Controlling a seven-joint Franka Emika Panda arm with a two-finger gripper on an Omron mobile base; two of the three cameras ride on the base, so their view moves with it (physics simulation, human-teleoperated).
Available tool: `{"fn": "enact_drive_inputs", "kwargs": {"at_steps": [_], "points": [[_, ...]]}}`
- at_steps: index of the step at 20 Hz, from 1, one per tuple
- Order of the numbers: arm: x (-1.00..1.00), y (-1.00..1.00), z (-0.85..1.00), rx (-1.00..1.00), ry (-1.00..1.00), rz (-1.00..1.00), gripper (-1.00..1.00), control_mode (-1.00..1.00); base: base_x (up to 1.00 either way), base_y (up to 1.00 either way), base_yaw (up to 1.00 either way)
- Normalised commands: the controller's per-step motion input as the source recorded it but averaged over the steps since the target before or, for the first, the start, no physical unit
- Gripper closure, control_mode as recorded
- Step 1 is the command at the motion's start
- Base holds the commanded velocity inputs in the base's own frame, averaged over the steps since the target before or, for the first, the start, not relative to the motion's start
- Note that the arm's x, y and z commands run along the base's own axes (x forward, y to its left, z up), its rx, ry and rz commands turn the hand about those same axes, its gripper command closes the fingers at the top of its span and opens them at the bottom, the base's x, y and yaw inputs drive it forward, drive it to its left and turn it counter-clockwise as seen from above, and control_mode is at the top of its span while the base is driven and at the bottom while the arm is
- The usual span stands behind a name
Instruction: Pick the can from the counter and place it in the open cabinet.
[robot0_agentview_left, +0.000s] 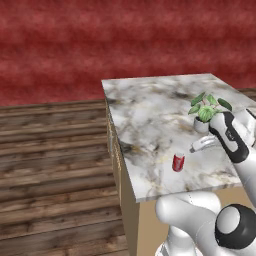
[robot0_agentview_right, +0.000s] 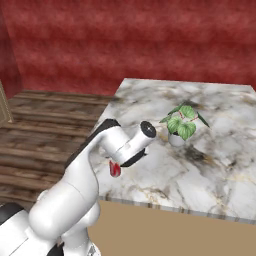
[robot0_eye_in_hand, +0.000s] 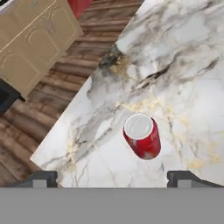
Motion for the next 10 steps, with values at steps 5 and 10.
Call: {"fn": "enact_drive_inputs", "kwargs": {"at_steps": [5,10], "points": [[0.0,-0.09,-0.17,0.1,-0.21,0.16,-1.0,-1.0,0.0,0.0,0.0],[0.0,0.0,-0.19,0.01,-0.14,0.14,-1.0,-1.0,0.0,0.0,0.0]]}}
